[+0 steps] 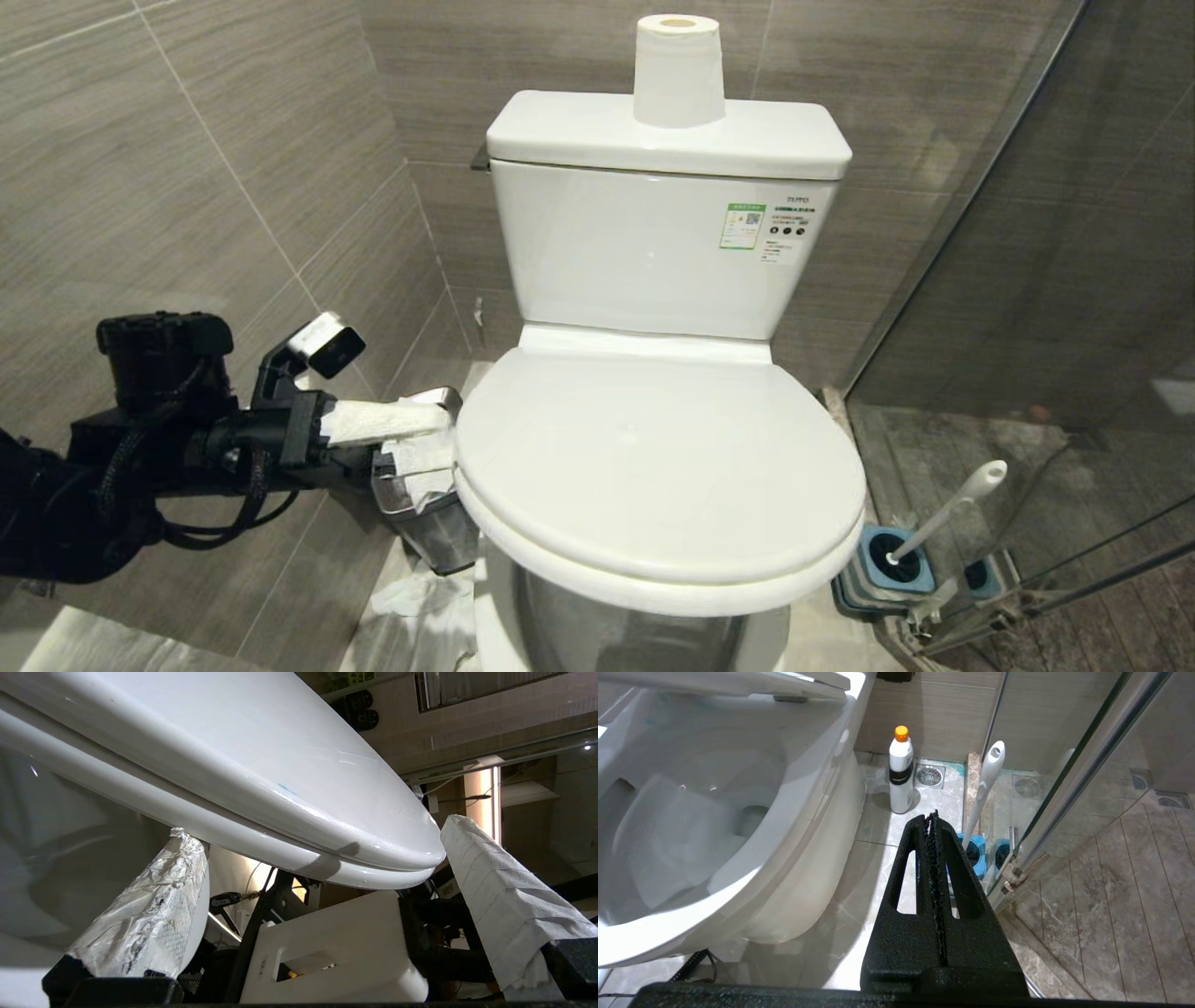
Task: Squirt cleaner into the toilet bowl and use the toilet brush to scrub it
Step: Use the left hand to lift the toilet lid slightly
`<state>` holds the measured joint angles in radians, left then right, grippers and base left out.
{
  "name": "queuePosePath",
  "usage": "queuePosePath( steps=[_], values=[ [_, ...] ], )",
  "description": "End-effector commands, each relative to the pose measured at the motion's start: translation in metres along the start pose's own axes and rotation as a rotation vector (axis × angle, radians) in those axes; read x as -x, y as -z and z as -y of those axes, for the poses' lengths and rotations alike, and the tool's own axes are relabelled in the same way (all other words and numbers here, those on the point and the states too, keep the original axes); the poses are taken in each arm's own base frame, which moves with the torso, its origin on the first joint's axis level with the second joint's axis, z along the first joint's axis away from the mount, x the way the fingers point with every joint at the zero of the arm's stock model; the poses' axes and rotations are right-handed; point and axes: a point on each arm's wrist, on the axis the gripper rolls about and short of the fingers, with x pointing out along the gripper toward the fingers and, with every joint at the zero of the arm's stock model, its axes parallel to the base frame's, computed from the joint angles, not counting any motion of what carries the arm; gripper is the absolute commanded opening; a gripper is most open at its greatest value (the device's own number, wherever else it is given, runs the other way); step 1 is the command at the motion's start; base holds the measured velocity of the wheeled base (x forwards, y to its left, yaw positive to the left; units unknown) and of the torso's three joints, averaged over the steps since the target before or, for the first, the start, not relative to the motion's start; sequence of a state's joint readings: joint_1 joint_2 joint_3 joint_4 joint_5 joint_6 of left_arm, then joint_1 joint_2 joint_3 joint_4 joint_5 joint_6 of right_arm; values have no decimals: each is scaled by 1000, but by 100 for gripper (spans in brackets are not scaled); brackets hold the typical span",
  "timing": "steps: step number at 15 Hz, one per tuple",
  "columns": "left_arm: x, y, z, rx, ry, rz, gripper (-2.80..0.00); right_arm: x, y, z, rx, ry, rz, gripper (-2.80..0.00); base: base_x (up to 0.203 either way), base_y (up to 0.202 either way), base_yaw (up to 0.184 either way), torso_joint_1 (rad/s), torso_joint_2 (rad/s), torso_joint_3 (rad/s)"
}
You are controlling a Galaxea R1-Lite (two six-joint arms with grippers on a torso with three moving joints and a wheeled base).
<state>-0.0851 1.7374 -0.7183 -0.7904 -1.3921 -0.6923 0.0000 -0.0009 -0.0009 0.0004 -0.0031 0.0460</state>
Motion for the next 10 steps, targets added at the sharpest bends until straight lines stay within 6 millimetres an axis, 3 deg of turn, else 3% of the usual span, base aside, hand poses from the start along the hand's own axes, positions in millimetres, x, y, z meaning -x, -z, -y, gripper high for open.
queuePosePath(
  steps=[1, 6, 10],
  values=[
    [-1, -9, 11, -32, 15, -1, 0, 0, 0, 0, 0, 0, -1, -280, 0, 0, 0, 0, 0, 0],
    [-1, -35, 30, -22, 27, 17, 0, 0, 0, 0, 0, -1, -3, -280, 0, 0, 0, 0, 0, 0],
    [-1, -44, 41, -17, 35, 23, 0, 0, 0, 0, 0, 0, 0, -280, 0, 0, 0, 0, 0, 0]
  ],
)
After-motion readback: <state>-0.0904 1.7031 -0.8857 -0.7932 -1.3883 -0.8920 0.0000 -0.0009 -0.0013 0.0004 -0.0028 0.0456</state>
